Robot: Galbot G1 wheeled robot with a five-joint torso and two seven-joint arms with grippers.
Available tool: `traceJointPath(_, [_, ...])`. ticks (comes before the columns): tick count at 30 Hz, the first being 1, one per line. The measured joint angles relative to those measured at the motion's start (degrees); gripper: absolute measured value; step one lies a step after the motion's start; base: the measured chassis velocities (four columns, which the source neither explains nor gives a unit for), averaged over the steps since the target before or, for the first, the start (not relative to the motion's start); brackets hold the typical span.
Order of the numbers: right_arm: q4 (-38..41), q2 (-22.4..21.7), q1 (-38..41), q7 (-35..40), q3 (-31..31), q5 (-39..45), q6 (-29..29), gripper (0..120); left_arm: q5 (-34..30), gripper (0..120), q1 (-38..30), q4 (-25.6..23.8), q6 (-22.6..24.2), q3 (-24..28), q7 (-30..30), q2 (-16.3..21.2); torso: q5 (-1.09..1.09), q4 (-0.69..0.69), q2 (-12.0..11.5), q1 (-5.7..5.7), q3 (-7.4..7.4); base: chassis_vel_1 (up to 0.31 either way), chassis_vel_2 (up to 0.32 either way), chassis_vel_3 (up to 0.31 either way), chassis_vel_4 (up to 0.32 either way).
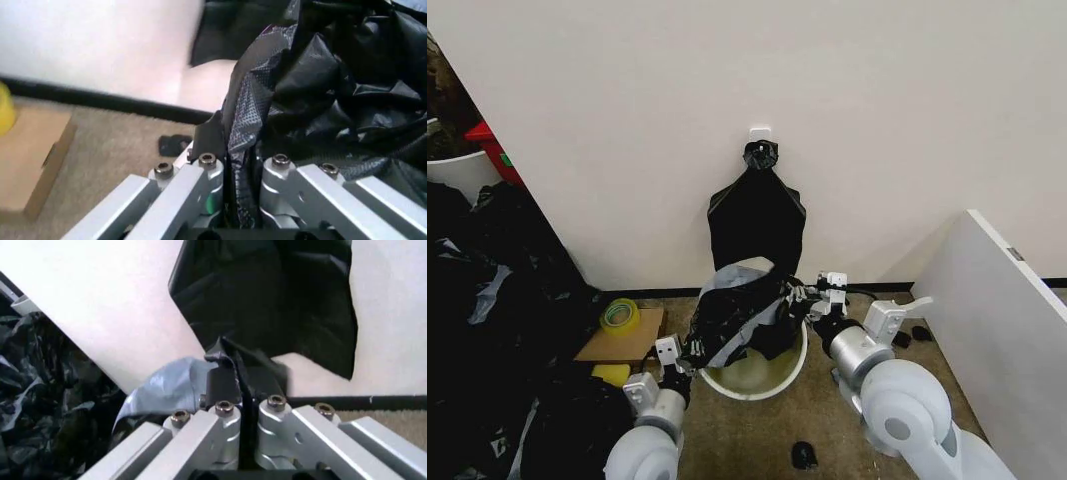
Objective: Place the garbage bag over the trash bin.
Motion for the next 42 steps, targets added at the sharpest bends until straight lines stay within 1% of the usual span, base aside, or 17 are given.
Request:
traceJointPath(1, [0.00,0.00,0.00,0.00,0.00,0.00,0.00,0,0.00,4,0.00,0.00,0.00,0.00,0.00,0.00,0.00,0.00,0.00,0.00,0.00,0.000,0.000,0.000,0.000])
traceJointPath(3, [-1.92,-0.14,2.52,2.07,-0.06,2.79,-0.26,0,3.93,4,0.80,-0.48,-0.92,0.18,2.41,0.75,0.00,0.00,0.00,0.00,0.00,0.000,0.000,0.000,0.000])
traceJointPath(6, [-5.11,-0.55,5.39,8.35,0.68,9.32,-1.60,0,7.58,4,1.71,-0.65,-2.24,0.20,4.22,1.39,0.01,0.03,0.00,0.00,0.01,0.000,0.000,0.000,0.000])
traceJointPath(10, [-5.96,-0.74,5.71,12.13,1.47,11.24,-2.39,0,7.71,4,1.82,-0.42,-2.96,0.00,4.50,1.23,0.01,0.01,0.00,0.00,0.00,0.000,0.000,0.000,0.000])
traceJointPath(12, [-6.83,-1.10,5.22,17.24,2.90,13.57,-3.66,0,5.76,4,1.55,0.29,-3.70,-0.73,4.53,0.62,0.01,0.01,0.00,0.00,0.00,0.000,0.000,0.000,0.000])
traceJointPath(14, [-7.08,-1.26,4.95,18.63,3.52,14.38,-3.87,0,4.71,4,1.38,0.48,-3.74,-1.00,4.43,0.42,0.01,0.01,0.00,0.00,0.01,0.000,0.000,0.000,0.000])
traceJointPath(16, [-7.27,-1.89,4.23,20.90,5.45,16.55,-4.17,0,1.79,4,0.91,0.86,-3.49,-1.49,3.83,-0.01,0.01,0.00,0.00,0.00,0.00,0.000,0.000,0.000,0.000])
traceJointPath(18, [-7.20,-2.24,3.91,21.09,6.12,17.07,-4.21,0,0.56,4,0.71,0.99,-3.21,-1.61,3.42,-0.12,0.01,0.00,0.00,0.00,0.00,0.000,0.000,0.000,0.000])
traceJointPath(20, [-5.83,-3.29,2.55,20.02,7.25,17.44,-4.26,0,-2.52,4,0.19,1.06,-2.41,-1.88,2.06,-0.46,0.01,0.01,0.00,0.00,0.00,0.000,0.000,0.000,0.000])
traceJointPath(21, [-5.83,-3.29,2.55,20.02,7.25,17.44,-4.26,0,-2.52,4,0.19,1.06,-2.41,-1.88,2.06,-0.46,0.01,0.01,0.00,0.00,0.00,0.000,0.000,0.000,0.000])
traceJointPath(24, [-2.47,-3.67,0.11,17.73,7.22,17.00,-4.69,0,-4.64,4,-0.60,1.15,-1.85,-2.02,0.59,-0.91,0.00,0.00,0.00,0.00,0.00,0.000,0.000,0.000,0.000])
traceJointPath(30, [4.09,-2.86,-5.02,15.78,5.75,15.99,-6.60,0,-6.18,4,-1.76,1.69,-1.57,-2.16,-0.99,-1.18,-0.01,0.01,0.00,0.00,0.00,0.000,0.000,0.000,0.000])
traceJointPath(32, [4.86,-2.66,-6.10,15.59,5.43,15.58,-7.10,0,-6.62,4,-1.98,1.79,-1.49,-2.16,-1.25,-1.25,0.00,0.00,0.00,0.00,0.00,0.000,0.000,0.000,0.000])
traceJointPath(36, [6.23,-2.31,-9.09,15.07,5.03,13.52,-9.65,0,-7.86,4,-2.55,1.81,-1.08,-2.16,-1.71,-1.28,0.00,0.01,0.00,0.00,0.00,0.000,0.000,0.000,0.000])
traceJointPath(38, [7.49,-2.83,-10.87,14.73,5.18,12.08,-12.71,0,-8.12,4,-2.91,1.81,-0.91,-2.15,-1.77,-1.19,0.01,0.00,0.00,0.00,0.00,0.000,0.000,0.000,0.000])
traceJointPath(40, [8.95,-3.68,-12.25,13.41,5.58,10.73,-14.25,3,-8.35,4,-3.25,1.81,-0.83,-2.19,-1.82,-1.06,0.00,0.00,0.00,0.00,0.00,0.000,0.000,0.000,0.000])
traceJointPath(42, [10.91,-5.15,-13.73,11.21,6.45,8.67,-15.68,11,-8.57,4,-3.67,1.81,-0.76,-2.31,-1.76,-0.76,-0.01,0.00,0.00,0.00,0.00,0.000,0.000,0.000,0.000])
